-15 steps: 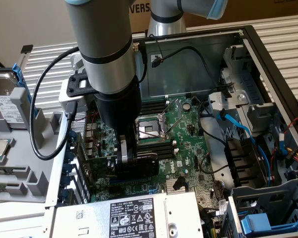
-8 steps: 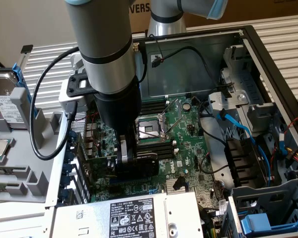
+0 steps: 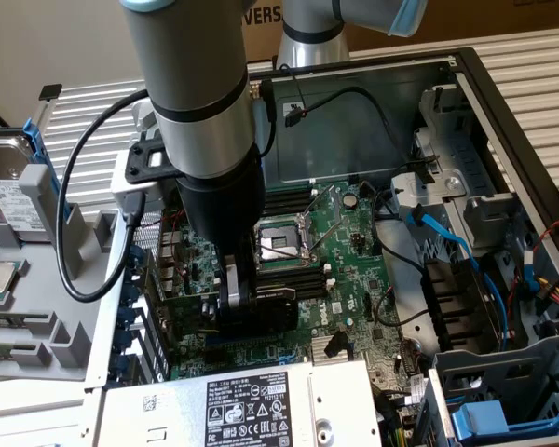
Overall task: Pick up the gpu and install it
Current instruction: 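Insert the gpu into the slot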
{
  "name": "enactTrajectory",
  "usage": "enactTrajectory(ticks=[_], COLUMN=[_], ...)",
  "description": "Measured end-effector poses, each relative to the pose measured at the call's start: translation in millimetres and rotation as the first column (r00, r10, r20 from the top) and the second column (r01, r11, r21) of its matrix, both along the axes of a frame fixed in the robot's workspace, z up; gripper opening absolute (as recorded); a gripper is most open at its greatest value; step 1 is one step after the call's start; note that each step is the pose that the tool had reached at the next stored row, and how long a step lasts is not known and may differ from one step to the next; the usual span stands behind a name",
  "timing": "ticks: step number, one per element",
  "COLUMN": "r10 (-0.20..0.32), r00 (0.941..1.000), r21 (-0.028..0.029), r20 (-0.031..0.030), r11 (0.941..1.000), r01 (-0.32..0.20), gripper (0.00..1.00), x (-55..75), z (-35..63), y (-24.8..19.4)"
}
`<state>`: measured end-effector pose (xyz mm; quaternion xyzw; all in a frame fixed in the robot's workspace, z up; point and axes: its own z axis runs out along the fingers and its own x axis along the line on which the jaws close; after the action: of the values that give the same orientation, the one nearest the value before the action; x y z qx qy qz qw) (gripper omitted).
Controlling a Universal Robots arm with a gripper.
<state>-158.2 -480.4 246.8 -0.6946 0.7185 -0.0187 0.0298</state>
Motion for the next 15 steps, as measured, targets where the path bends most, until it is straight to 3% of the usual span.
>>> enactTrajectory(ticks=[15], r10=[0.000], r00=[1.0000], r21=[0.0001], r20=[0.0000], r11=[1.0000], r01=[0.000], gripper=[0.26], x=[0.0], z=[0.0], y=[0.0])
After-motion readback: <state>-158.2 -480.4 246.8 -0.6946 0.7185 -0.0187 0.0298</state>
